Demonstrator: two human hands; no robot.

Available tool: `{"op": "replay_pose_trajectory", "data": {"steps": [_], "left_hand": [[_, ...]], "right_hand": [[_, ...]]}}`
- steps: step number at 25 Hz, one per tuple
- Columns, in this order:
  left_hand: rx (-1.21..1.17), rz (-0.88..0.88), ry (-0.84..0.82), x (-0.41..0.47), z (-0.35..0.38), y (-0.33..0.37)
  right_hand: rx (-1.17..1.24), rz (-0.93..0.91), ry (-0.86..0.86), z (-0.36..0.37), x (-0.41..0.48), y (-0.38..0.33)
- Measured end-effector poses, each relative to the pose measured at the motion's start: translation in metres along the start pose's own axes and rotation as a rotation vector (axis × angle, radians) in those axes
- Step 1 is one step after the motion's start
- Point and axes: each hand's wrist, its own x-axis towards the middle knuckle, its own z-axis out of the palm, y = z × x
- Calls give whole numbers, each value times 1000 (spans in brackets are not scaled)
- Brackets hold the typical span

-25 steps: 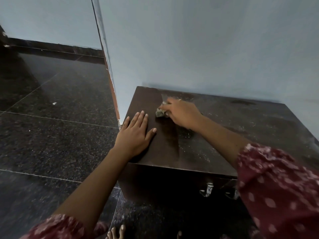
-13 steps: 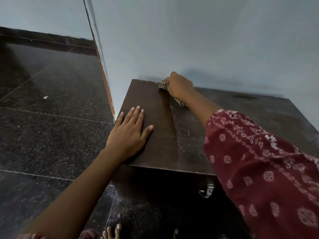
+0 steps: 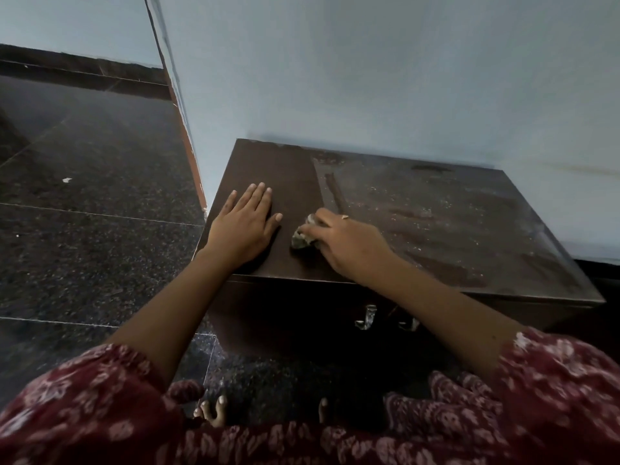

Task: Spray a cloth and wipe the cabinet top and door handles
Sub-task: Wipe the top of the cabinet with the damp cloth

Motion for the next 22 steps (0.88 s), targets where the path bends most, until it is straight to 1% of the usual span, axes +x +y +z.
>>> {"op": "replay_pose_trajectory", "data": {"steps": [4, 7, 10, 15, 18, 22], "left_hand": [[-38, 20, -69, -2, 2, 19], [-40, 22, -63, -2, 6, 29], [-35, 1, -50, 0, 7, 31], [-25, -19, 10, 7, 5, 35], [-19, -32, 37, 13, 7, 37], [-6, -22, 34, 21, 7, 38]], "right_hand": [[11, -88, -16, -11, -40, -4], [13, -130, -46, -17, -60, 7], [-14, -119, -56, -17, -56, 23], [-56, -57, -26, -7, -3, 46], [-47, 3, -2, 4, 45, 64], [-11, 95, 5, 15, 115, 91]]}}
